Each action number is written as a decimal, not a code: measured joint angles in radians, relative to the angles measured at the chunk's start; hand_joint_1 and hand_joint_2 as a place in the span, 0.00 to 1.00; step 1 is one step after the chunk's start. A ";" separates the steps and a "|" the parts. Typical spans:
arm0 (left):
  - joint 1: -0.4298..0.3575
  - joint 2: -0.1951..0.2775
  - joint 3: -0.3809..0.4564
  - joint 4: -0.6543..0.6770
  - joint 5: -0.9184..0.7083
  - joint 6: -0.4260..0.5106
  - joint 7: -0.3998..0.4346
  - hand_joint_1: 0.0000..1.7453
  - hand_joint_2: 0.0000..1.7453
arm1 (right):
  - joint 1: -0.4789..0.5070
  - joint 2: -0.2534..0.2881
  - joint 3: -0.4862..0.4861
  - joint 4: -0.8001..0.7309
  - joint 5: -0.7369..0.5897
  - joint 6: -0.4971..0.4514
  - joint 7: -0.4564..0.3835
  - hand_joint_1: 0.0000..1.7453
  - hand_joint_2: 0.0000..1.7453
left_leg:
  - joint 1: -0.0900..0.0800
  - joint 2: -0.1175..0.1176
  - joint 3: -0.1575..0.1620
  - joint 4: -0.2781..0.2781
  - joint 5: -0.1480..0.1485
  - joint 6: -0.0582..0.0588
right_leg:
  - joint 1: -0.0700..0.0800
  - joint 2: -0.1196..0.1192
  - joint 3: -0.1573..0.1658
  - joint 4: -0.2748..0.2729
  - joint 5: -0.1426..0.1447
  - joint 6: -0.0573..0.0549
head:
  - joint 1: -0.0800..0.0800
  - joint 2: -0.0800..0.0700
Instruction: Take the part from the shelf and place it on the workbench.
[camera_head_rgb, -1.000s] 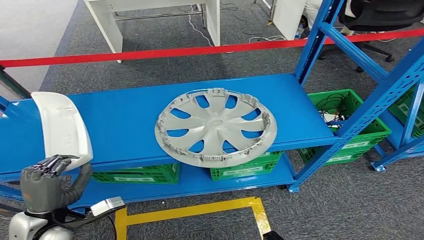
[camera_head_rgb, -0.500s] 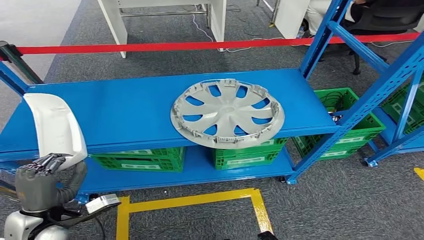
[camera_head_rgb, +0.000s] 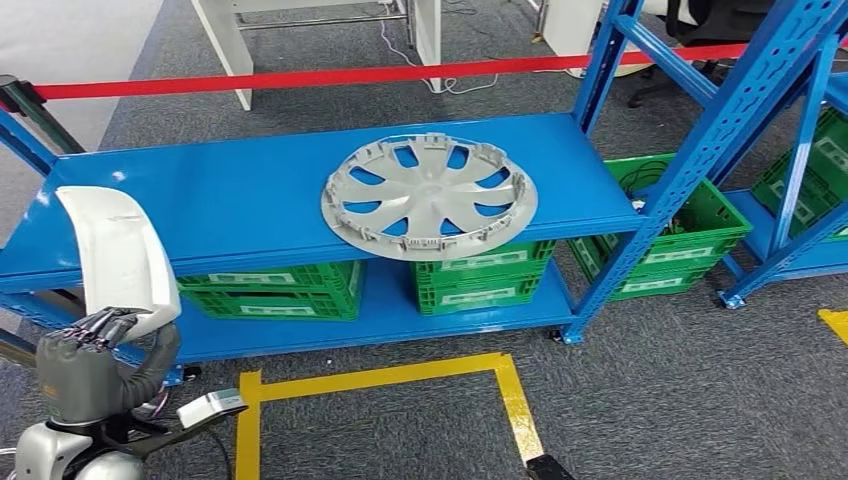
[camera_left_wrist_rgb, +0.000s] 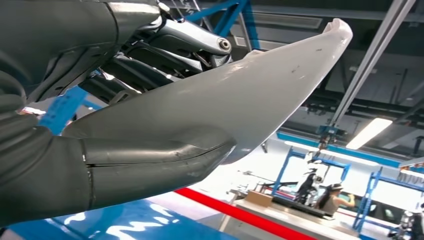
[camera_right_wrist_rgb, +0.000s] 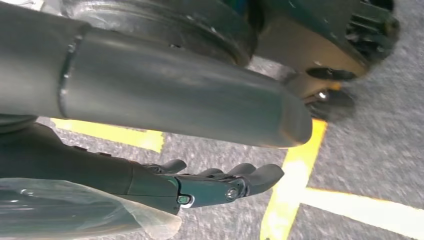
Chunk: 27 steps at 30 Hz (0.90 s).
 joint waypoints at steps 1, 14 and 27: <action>0.000 0.000 0.000 0.000 0.000 0.000 0.000 1.00 1.00 | 0.000 0.000 0.000 0.000 0.000 0.000 0.000 0.00 0.00 | 0.002 0.000 0.003 0.035 -0.005 -0.002 | 0.000 -0.001 -0.016 0.004 0.009 0.001 | 0.000 0.000; -0.007 -0.002 -0.004 -0.003 0.007 0.000 0.000 1.00 1.00 | 0.004 0.000 -0.007 0.000 -0.004 -0.002 -0.002 0.00 0.00 | -0.002 0.007 0.170 -0.292 0.123 0.056 | -0.005 0.008 -0.156 0.173 -0.071 0.057 | 0.087 0.002; 0.017 0.001 -0.030 -0.002 0.026 0.000 0.028 1.00 1.00 | 0.028 0.001 -0.040 0.002 -0.050 -0.036 -0.072 0.00 0.00 | -0.005 0.004 0.042 -0.205 0.144 0.012 | -0.006 0.009 0.039 0.001 -0.042 0.029 | 0.137 0.002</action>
